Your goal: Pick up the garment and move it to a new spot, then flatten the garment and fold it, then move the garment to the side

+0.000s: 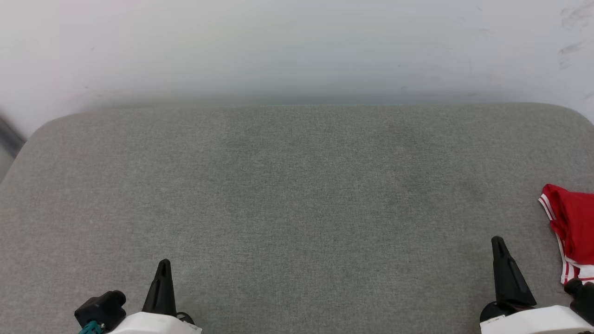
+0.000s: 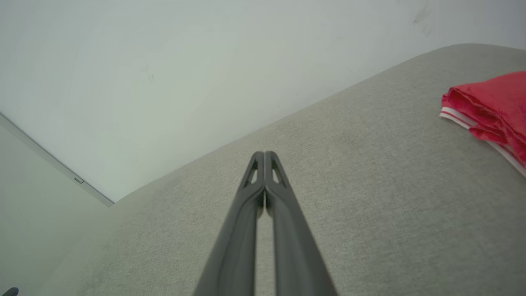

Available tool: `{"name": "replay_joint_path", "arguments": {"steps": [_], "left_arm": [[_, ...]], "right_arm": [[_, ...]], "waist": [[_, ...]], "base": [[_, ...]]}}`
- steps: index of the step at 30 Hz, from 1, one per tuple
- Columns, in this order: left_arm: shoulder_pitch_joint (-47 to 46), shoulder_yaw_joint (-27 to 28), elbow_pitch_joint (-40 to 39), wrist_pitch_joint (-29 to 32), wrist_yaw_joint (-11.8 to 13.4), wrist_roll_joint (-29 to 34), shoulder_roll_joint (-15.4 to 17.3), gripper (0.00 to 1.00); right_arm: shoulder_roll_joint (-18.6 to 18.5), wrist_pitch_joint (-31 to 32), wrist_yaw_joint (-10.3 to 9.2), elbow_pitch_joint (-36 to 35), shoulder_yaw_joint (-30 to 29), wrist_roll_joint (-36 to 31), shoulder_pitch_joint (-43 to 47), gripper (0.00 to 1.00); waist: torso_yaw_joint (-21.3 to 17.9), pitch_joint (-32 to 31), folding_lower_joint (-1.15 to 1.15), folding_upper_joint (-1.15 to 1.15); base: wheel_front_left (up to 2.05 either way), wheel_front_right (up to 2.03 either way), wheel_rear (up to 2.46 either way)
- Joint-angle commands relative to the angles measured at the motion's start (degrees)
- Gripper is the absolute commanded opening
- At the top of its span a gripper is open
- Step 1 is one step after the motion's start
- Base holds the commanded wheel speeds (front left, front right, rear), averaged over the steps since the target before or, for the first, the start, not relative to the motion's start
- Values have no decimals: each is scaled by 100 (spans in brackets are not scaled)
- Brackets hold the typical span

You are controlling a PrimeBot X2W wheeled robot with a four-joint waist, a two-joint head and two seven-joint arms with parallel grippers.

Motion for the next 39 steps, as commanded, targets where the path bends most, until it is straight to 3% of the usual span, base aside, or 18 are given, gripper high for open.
{"name": "replay_joint_path", "arguments": {"steps": [1,39], "left_arm": [[-147,34,-50,39,-27,-151,10,0],[-608,332,242,764,-366,-3175,-1,0]], "right_arm": [[-62,13,-1,-44,-5,158,-164,0],[-117,691,-2,418,-83,3135,-648,0]], "waist": [[0,0,0,0],[18,-36,0,0]], "base": [[0,0,0],[0,0,0]]}}
